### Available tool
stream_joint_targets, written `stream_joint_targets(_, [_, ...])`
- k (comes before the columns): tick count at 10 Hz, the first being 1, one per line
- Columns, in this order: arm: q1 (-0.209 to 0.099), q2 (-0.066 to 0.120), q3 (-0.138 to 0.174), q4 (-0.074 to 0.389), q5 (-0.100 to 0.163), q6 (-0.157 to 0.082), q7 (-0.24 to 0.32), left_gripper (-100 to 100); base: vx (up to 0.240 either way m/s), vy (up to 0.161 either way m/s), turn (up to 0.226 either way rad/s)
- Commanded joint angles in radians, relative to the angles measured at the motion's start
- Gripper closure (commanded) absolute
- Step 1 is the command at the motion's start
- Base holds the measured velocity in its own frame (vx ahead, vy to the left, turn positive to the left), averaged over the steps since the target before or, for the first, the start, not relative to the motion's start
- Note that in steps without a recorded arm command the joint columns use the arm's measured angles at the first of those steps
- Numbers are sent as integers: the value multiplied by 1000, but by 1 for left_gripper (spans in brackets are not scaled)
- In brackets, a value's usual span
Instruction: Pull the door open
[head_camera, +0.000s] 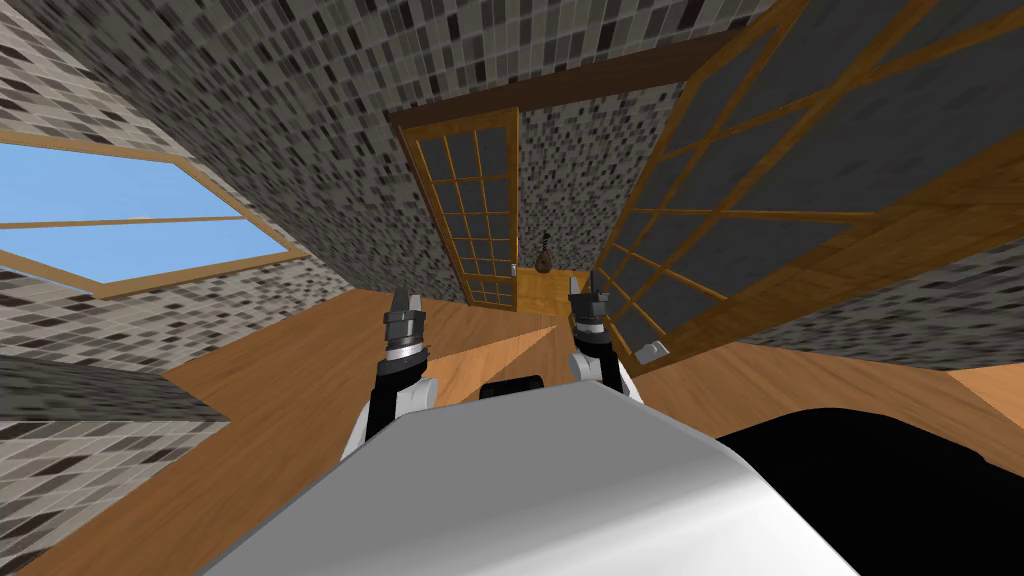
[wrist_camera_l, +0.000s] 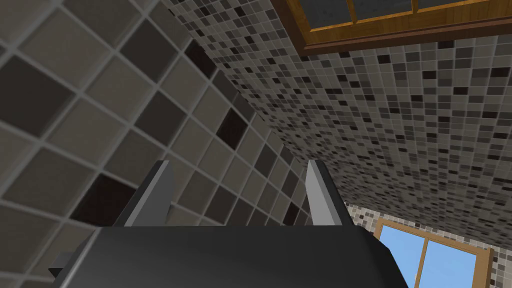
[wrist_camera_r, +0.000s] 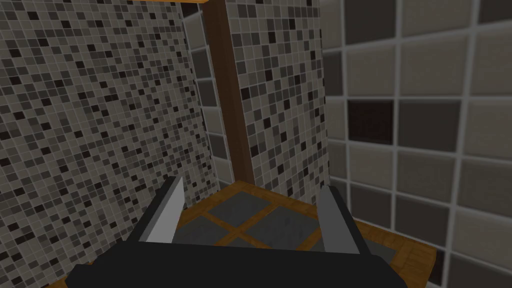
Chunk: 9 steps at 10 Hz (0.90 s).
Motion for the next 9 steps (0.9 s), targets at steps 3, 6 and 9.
stream_joint_targets(3, [-14,16,5,60,-26,-21,-44,-100,116,-62,-7])
stream_joint_targets(6, [-27,27,9,115,-50,-40,-83,-100,154,-72,-7])
stream_joint_targets(9, [-39,36,13,168,-73,-58,-122,-100,128,-52,-6])
